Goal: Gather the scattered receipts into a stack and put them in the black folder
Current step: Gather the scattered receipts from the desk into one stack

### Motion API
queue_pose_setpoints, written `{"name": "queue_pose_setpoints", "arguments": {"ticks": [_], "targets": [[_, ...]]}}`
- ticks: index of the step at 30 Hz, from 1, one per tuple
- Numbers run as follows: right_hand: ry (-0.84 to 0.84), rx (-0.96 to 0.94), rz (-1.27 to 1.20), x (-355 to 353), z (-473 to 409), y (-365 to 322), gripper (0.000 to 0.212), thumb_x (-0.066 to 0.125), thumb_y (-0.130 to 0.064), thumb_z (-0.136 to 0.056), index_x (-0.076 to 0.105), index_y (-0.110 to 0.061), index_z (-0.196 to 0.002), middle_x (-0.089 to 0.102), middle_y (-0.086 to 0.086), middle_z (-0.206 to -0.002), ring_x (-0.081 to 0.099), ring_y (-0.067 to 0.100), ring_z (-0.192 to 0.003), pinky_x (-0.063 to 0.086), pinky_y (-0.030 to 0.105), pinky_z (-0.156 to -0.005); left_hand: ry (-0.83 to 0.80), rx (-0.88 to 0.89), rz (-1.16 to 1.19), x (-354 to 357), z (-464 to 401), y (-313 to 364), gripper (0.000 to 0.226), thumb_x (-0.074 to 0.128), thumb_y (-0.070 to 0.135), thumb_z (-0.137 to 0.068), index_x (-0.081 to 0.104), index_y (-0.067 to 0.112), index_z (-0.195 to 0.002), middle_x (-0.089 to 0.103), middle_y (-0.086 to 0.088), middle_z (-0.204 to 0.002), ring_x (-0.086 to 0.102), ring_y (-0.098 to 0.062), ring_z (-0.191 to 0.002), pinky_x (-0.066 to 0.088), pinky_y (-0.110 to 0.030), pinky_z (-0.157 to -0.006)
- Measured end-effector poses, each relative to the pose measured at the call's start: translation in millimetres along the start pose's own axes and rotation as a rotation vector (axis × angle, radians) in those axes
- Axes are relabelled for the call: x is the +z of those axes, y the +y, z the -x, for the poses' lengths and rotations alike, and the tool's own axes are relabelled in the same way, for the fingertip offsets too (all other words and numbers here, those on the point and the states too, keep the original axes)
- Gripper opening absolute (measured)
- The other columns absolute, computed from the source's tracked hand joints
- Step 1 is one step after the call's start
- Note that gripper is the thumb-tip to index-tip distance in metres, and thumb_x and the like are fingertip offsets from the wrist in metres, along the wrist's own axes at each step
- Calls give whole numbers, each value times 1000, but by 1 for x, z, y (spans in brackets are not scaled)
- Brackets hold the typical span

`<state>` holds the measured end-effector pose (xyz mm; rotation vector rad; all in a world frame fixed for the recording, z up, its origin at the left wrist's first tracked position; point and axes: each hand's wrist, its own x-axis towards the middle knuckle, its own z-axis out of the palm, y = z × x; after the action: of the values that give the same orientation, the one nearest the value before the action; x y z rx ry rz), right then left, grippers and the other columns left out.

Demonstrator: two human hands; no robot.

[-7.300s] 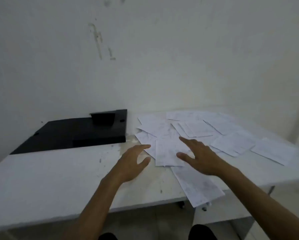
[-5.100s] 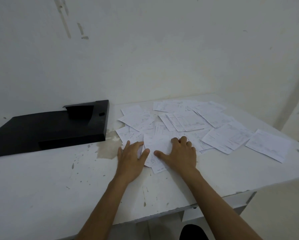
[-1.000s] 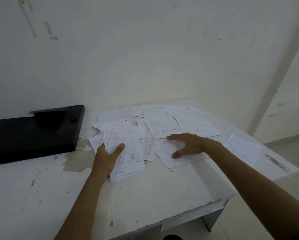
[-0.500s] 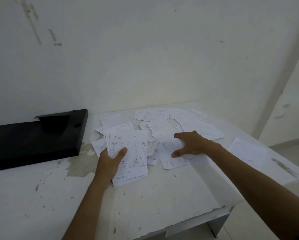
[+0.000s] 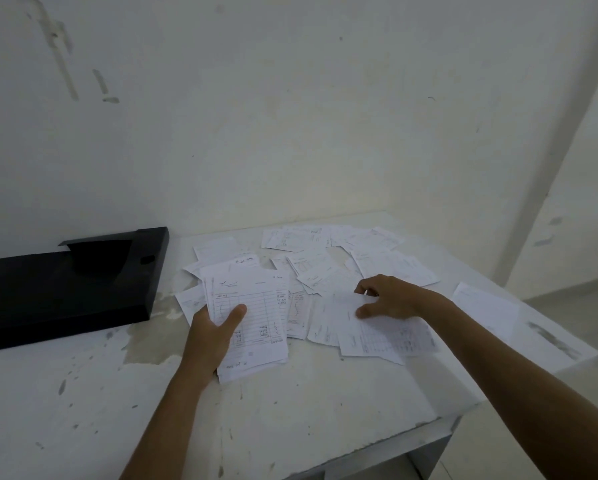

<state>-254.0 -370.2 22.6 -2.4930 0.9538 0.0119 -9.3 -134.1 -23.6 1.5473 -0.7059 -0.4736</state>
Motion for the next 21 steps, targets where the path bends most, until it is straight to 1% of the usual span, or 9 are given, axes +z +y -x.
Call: {"name": "queue_pose_setpoints", "arguments": {"ticks": [2, 4, 7, 9, 11, 13, 17, 19, 21], "targets": [[12, -8, -39, -2, 4, 2, 17, 73, -43, -87, 64, -30, -92, 65, -10, -93, 64, 15, -87, 43, 22, -70, -6, -3, 13, 0, 1, 1, 36, 68, 29, -91, 62, 18, -125, 69, 0, -114, 67, -23, -105, 55, -32, -80], [58, -5, -125, -6, 10, 3, 20, 73, -43, -88, 61, -28, -85, 64, -10, -85, 61, 15, -80, 42, 22, -67, -3, -5, 42, 0, 1, 3, 36, 68, 29, -91, 62, 19, -125, 69, 1, -113, 67, -23, -105, 55, -32, -81], [177, 6, -384, -9, 28, -4, 23, 71, -39, -91, 60, -19, -87, 67, -12, -82, 64, 5, -70, 43, 17, -61, 60, -21, 178, -1, 3, 8, 44, 70, 29, -89, 60, 20, -131, 69, 2, -117, 66, -21, -107, 55, -38, -88], [259, 11, -565, -1, 38, -11, 25, 70, -37, -93, 58, -15, -89, 73, -7, -85, 70, 5, -68, 49, 17, -59, 72, -34, 256, -1, 6, 10, 48, 71, 29, -88, 59, 22, -134, 69, 3, -119, 66, -20, -107, 54, -43, -92], [355, 3, -718, 13, 41, -19, 26, 69, -37, -93, 58, -13, -89, 79, 4, -90, 76, 15, -74, 58, 27, -64, 30, -63, 295, 3, 10, 11, 44, 72, 31, -86, 62, 26, -128, 72, 4, -117, 68, -21, -107, 54, -44, -94], [429, -13, -844, 30, 39, -32, 27, 69, -34, -94, 59, -8, -94, 79, 9, -95, 77, 23, -80, 61, 35, -70, -28, -118, 347, 10, 14, 14, 37, 73, 31, -84, 66, 28, -120, 75, 3, -113, 70, -21, -104, 55, -43, -94], [429, -70, -1058, 55, 34, -72, 34, 66, -30, -96, 60, -3, -116, 79, -3, -103, 76, 18, -94, 62, 29, -76, -154, -149, 445, 31, 16, 28, 31, 70, 24, -88, 67, 24, -118, 76, 1, -112, 72, -20, -103, 56, -40, -92], [402, -93, -1078, 62, 32, -87, 35, 60, -36, -99, 60, -9, -119, 77, -7, -107, 74, 12, -98, 61, 35, -87, -176, -147, 412, 40, 14, 32, 32, 71, 23, -88, 67, 21, -120, 76, -1, -113, 72, -21, -102, 57, -41, -91], [397, -82, -1049, 66, 29, -96, 34, 49, -49, -101, 63, -22, -115, 75, -11, -109, 71, 8, -103, 56, 39, -96, -158, -146, 344, 47, 11, 31, 37, 73, 24, -87, 65, 20, -123, 74, -4, -116, 72, -23, -103, 57, -45, -92]]}}
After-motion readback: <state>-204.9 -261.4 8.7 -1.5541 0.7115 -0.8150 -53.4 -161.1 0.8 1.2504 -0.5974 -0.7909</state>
